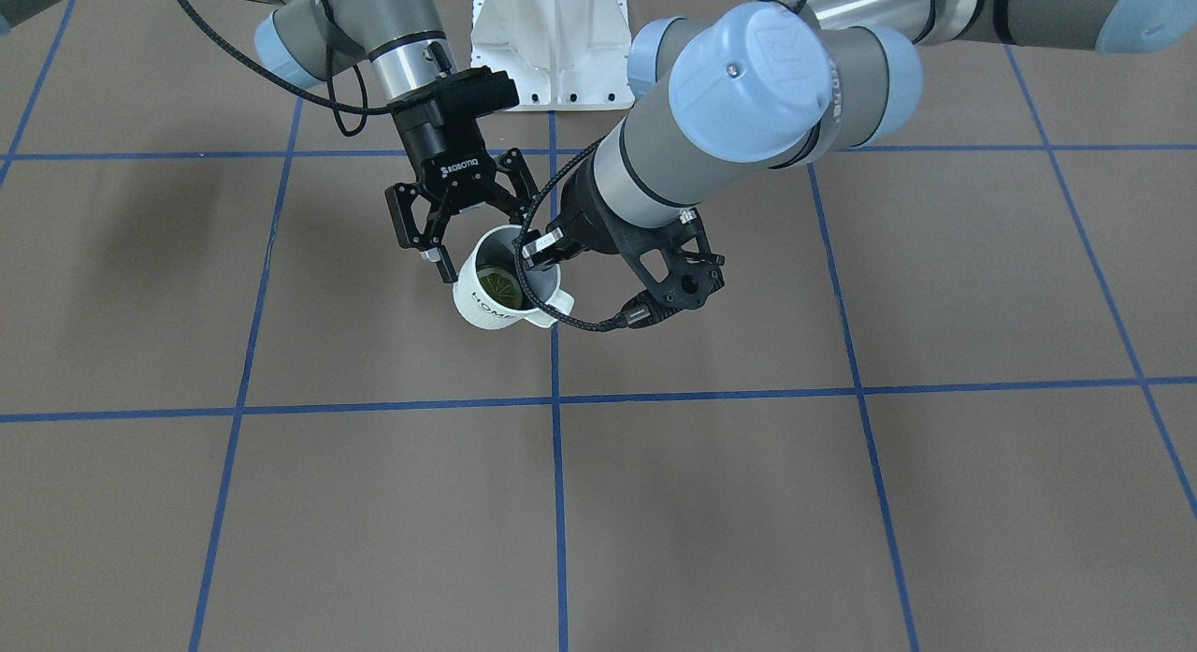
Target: Left arm hands cup to right arm to dump lemon
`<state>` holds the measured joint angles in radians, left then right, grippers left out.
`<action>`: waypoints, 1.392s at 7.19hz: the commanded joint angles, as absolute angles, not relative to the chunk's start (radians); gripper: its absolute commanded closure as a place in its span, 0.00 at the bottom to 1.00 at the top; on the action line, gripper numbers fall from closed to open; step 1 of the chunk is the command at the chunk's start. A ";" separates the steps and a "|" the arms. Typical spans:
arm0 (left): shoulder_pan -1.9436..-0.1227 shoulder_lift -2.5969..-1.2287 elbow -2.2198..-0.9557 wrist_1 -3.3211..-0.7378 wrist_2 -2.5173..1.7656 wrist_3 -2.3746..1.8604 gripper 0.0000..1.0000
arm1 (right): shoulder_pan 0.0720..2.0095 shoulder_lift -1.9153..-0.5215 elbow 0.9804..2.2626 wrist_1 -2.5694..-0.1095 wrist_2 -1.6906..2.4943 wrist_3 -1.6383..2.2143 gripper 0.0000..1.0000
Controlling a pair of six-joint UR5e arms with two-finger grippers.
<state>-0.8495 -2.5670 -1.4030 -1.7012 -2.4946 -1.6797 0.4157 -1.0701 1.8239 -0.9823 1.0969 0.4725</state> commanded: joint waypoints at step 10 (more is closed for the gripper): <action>-0.838 -2.553 -1.431 -1.697 -2.494 -1.681 1.00 | 0.420 -1.069 1.825 -0.982 1.097 0.472 0.01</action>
